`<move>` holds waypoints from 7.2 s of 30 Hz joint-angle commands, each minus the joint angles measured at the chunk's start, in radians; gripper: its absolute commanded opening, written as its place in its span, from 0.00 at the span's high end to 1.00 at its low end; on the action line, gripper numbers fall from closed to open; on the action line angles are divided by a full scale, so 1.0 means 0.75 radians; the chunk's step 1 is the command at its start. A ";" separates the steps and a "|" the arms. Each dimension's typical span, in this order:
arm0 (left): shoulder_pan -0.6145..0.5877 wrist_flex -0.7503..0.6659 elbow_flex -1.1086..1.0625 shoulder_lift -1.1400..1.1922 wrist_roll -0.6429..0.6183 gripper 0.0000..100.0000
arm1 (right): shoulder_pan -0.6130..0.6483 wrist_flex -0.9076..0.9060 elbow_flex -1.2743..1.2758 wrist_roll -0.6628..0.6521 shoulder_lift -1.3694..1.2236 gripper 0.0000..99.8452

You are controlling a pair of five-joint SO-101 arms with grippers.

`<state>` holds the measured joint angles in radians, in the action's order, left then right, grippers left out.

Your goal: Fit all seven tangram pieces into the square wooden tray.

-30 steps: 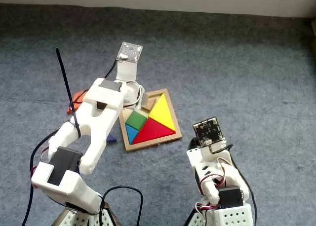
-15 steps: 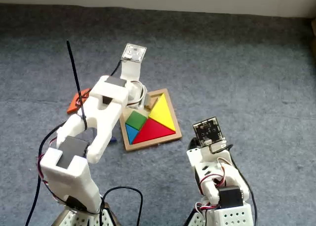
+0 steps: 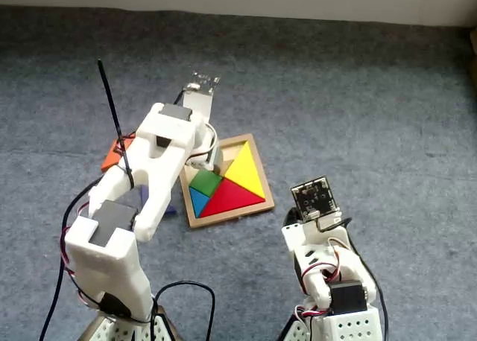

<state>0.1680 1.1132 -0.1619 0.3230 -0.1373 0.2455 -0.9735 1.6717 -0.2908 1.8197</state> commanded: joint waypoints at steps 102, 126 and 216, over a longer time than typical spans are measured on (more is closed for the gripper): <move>-0.255 -0.029 -0.199 -0.365 0.309 0.99 | 0.026 0.001 0.109 -0.018 0.021 0.99; 0.210 -0.057 0.034 -0.298 0.456 0.99 | 0.026 0.001 0.109 -0.018 0.021 0.99; 0.202 0.045 0.214 -0.087 0.256 0.83 | 0.028 0.001 0.107 -0.018 0.021 0.99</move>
<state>0.3168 1.1623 -0.0729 0.2723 0.0944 0.2516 -0.9735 1.6717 -0.2908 1.8197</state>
